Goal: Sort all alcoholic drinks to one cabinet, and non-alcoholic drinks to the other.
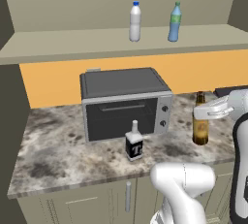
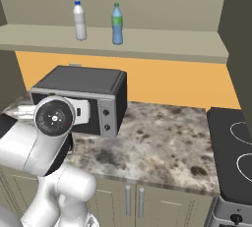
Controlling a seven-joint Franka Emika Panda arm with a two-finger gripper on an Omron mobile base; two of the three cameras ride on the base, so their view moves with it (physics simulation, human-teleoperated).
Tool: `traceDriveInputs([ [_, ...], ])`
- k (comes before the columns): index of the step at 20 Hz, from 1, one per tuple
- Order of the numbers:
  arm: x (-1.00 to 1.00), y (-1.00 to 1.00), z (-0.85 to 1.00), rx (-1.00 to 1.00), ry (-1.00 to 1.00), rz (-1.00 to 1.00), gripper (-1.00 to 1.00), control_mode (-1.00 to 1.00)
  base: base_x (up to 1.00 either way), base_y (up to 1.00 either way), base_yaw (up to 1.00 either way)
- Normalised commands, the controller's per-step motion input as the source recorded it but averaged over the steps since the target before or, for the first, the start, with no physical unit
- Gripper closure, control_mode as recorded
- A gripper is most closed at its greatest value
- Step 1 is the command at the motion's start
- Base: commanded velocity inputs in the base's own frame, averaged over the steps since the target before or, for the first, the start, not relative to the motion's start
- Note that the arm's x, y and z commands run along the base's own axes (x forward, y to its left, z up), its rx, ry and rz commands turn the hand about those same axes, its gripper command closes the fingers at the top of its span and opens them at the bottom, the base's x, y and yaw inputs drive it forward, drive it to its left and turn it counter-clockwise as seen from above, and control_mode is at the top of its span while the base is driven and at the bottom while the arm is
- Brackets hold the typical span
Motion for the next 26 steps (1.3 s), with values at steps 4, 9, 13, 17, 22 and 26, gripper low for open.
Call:
traceDriveInputs([
  [4,-0.57,0.00,0.12,-0.12,0.13,-0.29,1.00,-1.00,0.00,0.00,0.00],
  [9,-0.32,0.00,0.29,-0.02,0.16,-0.24,1.00,-1.00,0.00,0.00,0.00],
  [13,-0.02,0.08,0.57,0.00,0.06,-0.16,1.00,-1.00,0.00,0.00,0.00],
  [17,-0.05,0.02,0.36,-0.02,0.00,-0.11,1.00,-1.00,0.00,0.00,0.00],
  [22,-0.41,0.00,0.00,-0.04,0.00,-0.13,1.00,-1.00,0.00,0.00,0.00],
  [26,-0.27,0.06,0.00,-0.02,0.00,-0.10,1.00,-1.00,0.00,0.00,0.00],
])
